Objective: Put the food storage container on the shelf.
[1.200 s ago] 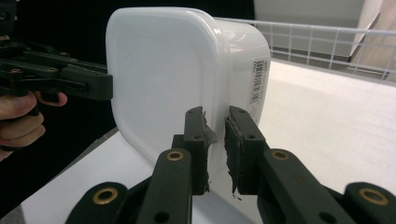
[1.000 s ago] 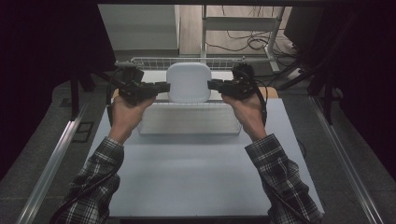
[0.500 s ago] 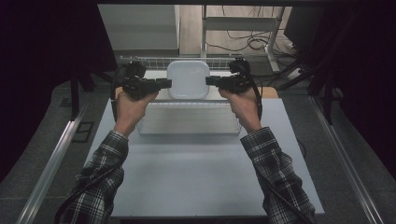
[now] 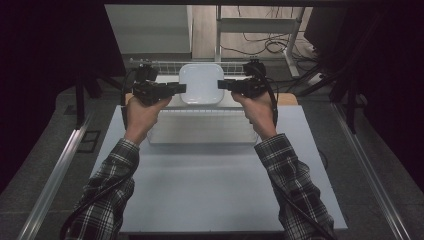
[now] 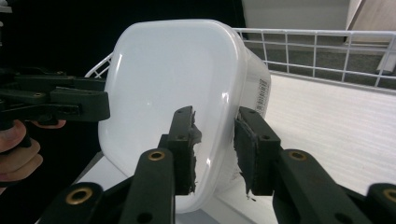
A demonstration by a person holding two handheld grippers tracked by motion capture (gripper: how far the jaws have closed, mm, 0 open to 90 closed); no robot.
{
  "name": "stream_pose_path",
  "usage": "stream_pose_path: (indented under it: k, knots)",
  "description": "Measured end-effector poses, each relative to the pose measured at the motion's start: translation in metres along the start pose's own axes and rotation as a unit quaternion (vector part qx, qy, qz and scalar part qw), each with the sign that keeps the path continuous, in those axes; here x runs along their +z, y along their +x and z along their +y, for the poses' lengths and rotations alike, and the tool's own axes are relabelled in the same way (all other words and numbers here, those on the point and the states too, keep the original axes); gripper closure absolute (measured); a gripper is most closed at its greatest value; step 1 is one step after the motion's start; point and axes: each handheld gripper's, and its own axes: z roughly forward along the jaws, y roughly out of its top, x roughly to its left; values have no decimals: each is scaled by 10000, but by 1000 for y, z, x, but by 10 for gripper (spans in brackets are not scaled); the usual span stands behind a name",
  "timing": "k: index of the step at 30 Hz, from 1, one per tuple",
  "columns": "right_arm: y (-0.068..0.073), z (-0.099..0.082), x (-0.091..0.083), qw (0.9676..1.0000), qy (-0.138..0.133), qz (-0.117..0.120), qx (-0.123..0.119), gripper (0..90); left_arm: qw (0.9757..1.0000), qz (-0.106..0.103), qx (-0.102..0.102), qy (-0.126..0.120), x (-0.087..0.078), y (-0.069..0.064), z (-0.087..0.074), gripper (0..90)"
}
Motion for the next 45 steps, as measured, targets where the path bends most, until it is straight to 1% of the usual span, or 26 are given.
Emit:
stream_pose_path:
  k: [5,10,12,13,14,15,17,18,19,20,23,24,25,26,27,32,34,35,38,39,40,41,42,43,44,45]
  knots:
    - [-1,3,5,10000,47,-60,-35,637,10000,25,-30,1,4,1,1,627]
    - [-4,4,7,10000,46,-31,-35,623,10000,-1,-69,-27,5,3,2,624]
    - [-3,4,8,10000,41,-65,-62,602,10000,2,-89,-30,6,4,2,619]
    - [-3,4,10,9998,54,-166,-125,593,9999,17,-117,-24,8,5,4,595]
    - [-3,4,10,9998,54,-166,-125,593,9999,17,-117,-24,8,5,4,585]
    - [-2,4,12,9995,75,-242,-183,586,9999,13,-140,-12,9,6,4,576]
    - [-2,4,13,9994,50,-268,-201,584,9998,-9,-180,-26,11,9,5,570]
    - [-1,4,13,9993,36,-289,-215,585,9998,17,-192,-38,11,10,5,561]
    - [0,4,15,9992,13,-315,-258,588,9998,77,-142,-79,12,11,6,544]
    - [0,4,15,9992,13,-315,-258,588,9998,77,-142,-79,12,11,6,542]
    - [2,4,16,9983,-8,-448,-368,588,9995,292,-28,-82,15,9,10,537]
    - [3,4,16,9982,-10,-479,-369,588,9994,340,-11,-69,15,9,11,534]
    - [3,4,17,9979,-23,-520,-388,587,9989,450,83,-52,17,8,13,533]
    - [3,4,17,9979,-23,-520,-388,587,9989,450,83,-52,17,8,13,533]
    - [3,5,18,9977,-46,-562,-377,587,9983,567,156,-54,19,8,15,532]
    - [2,4,19,9979,-74,-557,-320,593,9976,663,184,-75,21,9,15,489]
    - [3,4,18,9978,-71,-566,-336,593,9969,732,267,-112,21,8,15,483]
    - [4,5,18,9974,-63,-619,-366,583,9959,819,345,-143,19,6,15,439]
    - [4,5,17,9972,-85,-627,-399,556,9964,745,356,-179,17,6,15,379]
    - [4,5,16,9974,-98,-604,-387,539,9966,716,374,-185,17,5,15,379]
    - [4,6,14,9978,-68,-529,-398,496,9966,655,472,-182,15,5,16,320]
    - [4,6,13,9979,-48,-509,-405,477,9966,655,472,-182,15,5,16,303]
    - [4,6,13,9979,-48,-509,-405,477,9970,596,469,-158,14,5,16,303]
    - [4,6,12,9979,-7,-474,-434,430,9979,433,435,-207,12,4,15,268]
    - [4,6,12,9979,-7,-474,-434,430,9979,433,435,-207,12,4,15,257]
    - [4,6,12,9980,60,-403,-475,366,9985,330,400,-193,12,4,15,240]
